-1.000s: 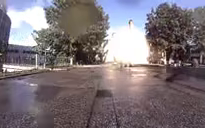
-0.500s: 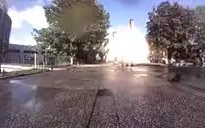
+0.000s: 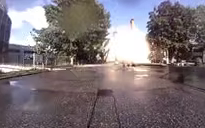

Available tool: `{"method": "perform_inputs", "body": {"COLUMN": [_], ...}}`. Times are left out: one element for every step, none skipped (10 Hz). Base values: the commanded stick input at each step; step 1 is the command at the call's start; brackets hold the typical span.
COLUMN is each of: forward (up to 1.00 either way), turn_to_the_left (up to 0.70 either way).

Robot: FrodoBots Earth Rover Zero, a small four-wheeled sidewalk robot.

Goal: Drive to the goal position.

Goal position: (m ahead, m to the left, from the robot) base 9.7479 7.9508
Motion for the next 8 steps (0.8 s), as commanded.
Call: {"method": "perform_inputs", "body": {"forward": [0.5,0.5,0.5,0.5,0.5,0.5,0.5,0.5], "turn_to_the_left": [0.0,0.0,0.0,0.0,0.0,0.0,0.0,0.0]}}
